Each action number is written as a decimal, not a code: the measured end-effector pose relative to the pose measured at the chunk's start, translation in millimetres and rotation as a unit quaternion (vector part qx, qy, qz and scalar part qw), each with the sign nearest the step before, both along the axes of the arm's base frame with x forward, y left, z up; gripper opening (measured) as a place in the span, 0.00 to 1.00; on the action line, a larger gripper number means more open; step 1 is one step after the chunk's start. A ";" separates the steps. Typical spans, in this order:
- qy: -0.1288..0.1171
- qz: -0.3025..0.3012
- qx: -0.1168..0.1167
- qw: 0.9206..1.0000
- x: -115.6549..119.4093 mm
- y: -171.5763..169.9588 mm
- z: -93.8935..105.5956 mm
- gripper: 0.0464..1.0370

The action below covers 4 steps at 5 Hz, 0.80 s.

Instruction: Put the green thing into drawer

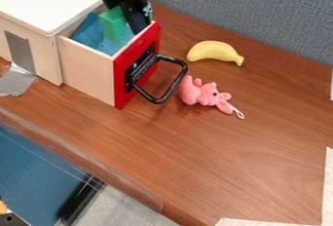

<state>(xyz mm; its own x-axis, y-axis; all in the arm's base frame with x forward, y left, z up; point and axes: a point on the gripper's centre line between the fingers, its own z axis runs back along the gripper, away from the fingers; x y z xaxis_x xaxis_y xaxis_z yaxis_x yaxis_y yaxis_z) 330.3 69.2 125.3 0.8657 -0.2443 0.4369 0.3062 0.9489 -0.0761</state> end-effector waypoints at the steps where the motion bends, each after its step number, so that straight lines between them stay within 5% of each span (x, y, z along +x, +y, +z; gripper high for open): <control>1: 0.013 0.012 0.001 1.000 2.7 10.5 -8.6 0.55; 4: 0.012 0.024 0.018 0.999 9.1 31.4 -18.9 0.55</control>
<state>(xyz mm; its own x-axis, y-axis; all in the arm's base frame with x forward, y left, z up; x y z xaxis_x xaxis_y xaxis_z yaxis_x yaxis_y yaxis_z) 339.4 100.5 106.4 0.8864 -0.2181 0.4083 0.2592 0.9647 -0.0475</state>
